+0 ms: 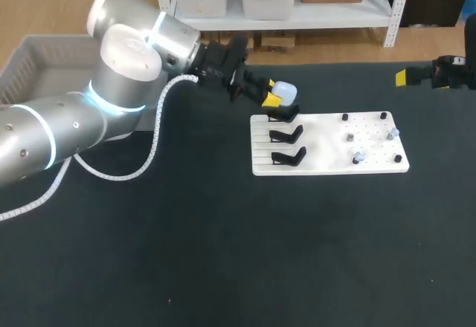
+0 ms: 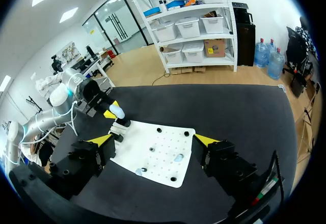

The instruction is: Pick up each earbud case from the left stands, insert the matching earbuds, close the lid, and place the case in the box.

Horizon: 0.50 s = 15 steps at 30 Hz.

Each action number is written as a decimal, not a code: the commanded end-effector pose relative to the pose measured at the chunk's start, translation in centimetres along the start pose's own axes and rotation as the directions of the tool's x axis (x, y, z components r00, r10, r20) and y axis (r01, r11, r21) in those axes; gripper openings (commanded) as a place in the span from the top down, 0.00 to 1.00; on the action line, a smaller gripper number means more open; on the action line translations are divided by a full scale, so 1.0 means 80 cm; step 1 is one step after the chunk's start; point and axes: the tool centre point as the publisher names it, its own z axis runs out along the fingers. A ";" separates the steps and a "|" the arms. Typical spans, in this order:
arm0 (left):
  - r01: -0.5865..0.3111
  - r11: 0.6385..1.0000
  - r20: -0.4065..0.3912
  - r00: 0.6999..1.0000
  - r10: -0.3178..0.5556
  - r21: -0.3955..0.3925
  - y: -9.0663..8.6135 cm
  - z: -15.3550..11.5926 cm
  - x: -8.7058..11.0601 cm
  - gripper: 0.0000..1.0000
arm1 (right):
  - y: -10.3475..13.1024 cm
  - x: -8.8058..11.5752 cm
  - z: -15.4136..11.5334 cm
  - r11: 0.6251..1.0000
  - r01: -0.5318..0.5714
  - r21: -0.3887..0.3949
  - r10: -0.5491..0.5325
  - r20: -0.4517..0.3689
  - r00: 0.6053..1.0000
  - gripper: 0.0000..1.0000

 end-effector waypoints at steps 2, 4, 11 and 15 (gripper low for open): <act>-0.016 0.997 0.059 0.998 0.021 -0.082 -0.037 -0.026 -0.019 1.00 | 0.000 0.000 -0.001 1.000 0.000 0.001 0.000 -0.001 1.000 0.00; -0.018 0.995 0.093 0.995 0.027 -0.100 -0.045 -0.033 -0.031 1.00 | 0.000 0.000 -0.001 1.000 0.000 0.001 0.000 -0.001 1.000 0.00; -0.035 0.990 0.174 0.983 0.059 -0.135 -0.076 -0.047 -0.070 1.00 | 0.000 0.000 -0.001 1.000 0.000 0.001 0.000 -0.001 1.000 0.00; -0.049 0.987 0.201 0.976 0.079 -0.151 -0.088 -0.054 -0.087 1.00 | 0.000 0.000 -0.001 1.000 0.000 0.001 0.000 -0.001 1.000 0.00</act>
